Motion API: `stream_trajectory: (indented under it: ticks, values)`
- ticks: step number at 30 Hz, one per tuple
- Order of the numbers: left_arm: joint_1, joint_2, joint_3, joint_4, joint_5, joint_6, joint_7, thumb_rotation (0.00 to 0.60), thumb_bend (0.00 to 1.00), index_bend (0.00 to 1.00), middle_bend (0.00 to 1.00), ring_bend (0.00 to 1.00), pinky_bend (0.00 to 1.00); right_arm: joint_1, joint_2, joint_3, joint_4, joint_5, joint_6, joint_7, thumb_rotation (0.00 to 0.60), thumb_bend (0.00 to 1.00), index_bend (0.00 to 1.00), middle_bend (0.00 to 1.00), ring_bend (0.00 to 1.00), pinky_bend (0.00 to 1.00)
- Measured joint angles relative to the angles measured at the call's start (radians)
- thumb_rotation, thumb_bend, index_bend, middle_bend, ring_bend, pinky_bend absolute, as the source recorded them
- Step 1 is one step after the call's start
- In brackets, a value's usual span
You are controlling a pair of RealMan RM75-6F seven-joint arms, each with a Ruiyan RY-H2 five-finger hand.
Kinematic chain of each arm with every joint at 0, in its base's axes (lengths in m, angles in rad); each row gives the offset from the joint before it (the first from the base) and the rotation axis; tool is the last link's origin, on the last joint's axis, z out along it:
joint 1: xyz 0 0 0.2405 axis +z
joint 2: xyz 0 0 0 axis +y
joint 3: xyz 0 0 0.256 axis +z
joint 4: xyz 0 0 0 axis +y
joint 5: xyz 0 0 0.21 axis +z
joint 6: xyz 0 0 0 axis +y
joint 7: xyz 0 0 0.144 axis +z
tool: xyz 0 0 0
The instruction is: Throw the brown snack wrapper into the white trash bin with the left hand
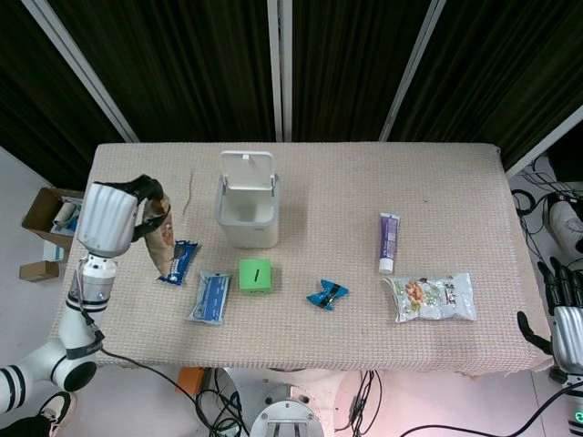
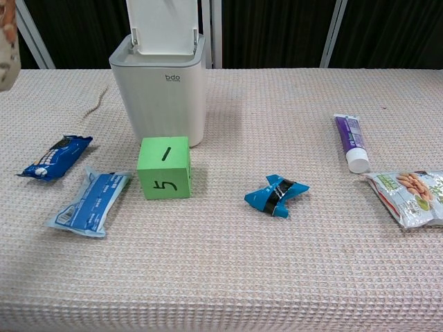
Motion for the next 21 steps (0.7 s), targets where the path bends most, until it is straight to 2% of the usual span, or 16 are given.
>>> stream_trajectory:
  ticks: [4, 10, 21]
  values:
    - [-0.068, -0.054, -0.063, 0.009, 0.001, 0.012, 0.000, 0.600, 0.47, 0.76, 0.84, 0.87, 0.98, 0.001, 0.002, 0.004, 0.003, 0.009, -0.006, 0.006, 0.600, 0.30, 0.00, 0.00, 0.00, 0.00]
    - [-0.161, -0.141, -0.091, 0.076, 0.002, -0.020, 0.031, 0.600, 0.47, 0.77, 0.84, 0.87, 0.98, 0.006, 0.002, 0.004, 0.010, 0.021, -0.024, 0.011, 0.600, 0.30, 0.00, 0.00, 0.00, 0.00]
    - [-0.321, -0.295, -0.143, 0.337, 0.000, -0.058, -0.010, 0.600, 0.47, 0.77, 0.84, 0.87, 0.98, -0.002, 0.014, 0.016, 0.015, 0.055, -0.027, 0.032, 0.600, 0.30, 0.00, 0.00, 0.00, 0.00]
